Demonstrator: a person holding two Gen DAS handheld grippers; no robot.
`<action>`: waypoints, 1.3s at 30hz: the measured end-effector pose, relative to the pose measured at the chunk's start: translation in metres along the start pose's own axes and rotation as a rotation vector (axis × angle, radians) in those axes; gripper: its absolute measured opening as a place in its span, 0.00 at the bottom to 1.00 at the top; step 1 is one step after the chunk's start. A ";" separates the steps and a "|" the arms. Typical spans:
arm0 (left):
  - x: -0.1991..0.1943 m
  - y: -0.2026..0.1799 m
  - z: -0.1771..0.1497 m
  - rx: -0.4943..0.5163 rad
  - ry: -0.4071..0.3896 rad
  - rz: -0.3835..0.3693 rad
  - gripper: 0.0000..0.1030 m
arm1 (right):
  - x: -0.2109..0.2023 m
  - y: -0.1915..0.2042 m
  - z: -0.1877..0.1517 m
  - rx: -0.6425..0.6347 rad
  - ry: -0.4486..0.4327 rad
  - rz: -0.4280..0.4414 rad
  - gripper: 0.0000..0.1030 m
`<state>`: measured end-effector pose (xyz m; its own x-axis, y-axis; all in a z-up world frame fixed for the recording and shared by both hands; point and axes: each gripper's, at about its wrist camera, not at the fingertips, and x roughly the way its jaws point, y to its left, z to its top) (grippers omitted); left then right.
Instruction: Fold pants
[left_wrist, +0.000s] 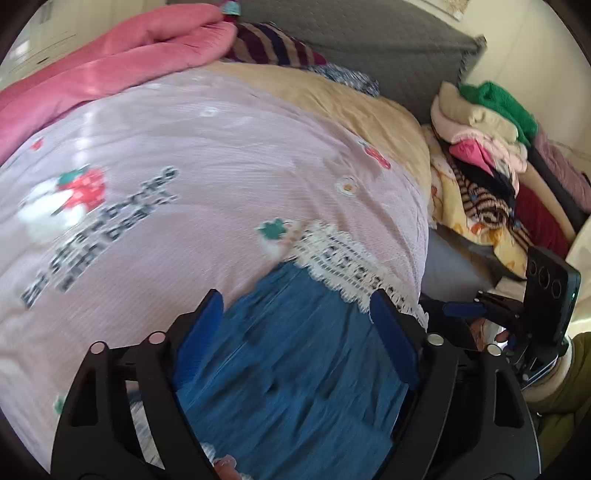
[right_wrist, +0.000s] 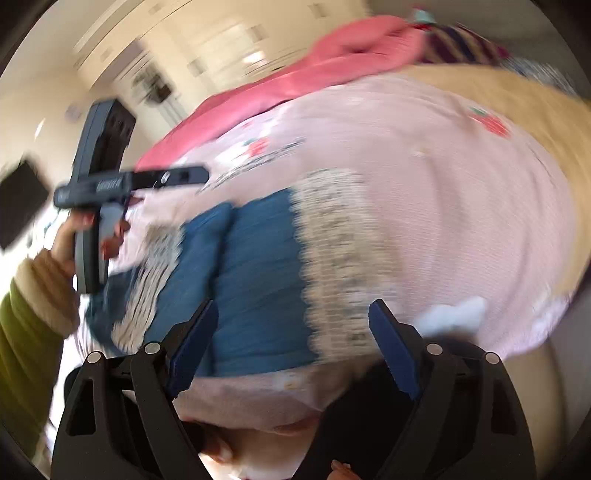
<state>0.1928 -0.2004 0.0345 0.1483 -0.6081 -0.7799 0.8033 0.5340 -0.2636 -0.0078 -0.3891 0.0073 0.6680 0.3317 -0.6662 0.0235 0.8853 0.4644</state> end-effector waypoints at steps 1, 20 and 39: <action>0.011 -0.005 0.007 0.014 0.013 -0.003 0.77 | 0.000 -0.008 0.002 0.023 0.000 -0.006 0.80; 0.105 -0.015 0.030 0.066 0.144 -0.007 0.08 | 0.042 -0.036 -0.001 0.067 0.103 -0.028 0.18; -0.046 0.026 0.002 -0.003 -0.182 -0.124 0.06 | 0.006 0.112 0.019 -0.290 -0.023 0.165 0.12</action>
<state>0.2079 -0.1596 0.0643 0.1500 -0.7651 -0.6262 0.8205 0.4497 -0.3529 0.0126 -0.2943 0.0664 0.6621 0.4738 -0.5807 -0.2967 0.8772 0.3774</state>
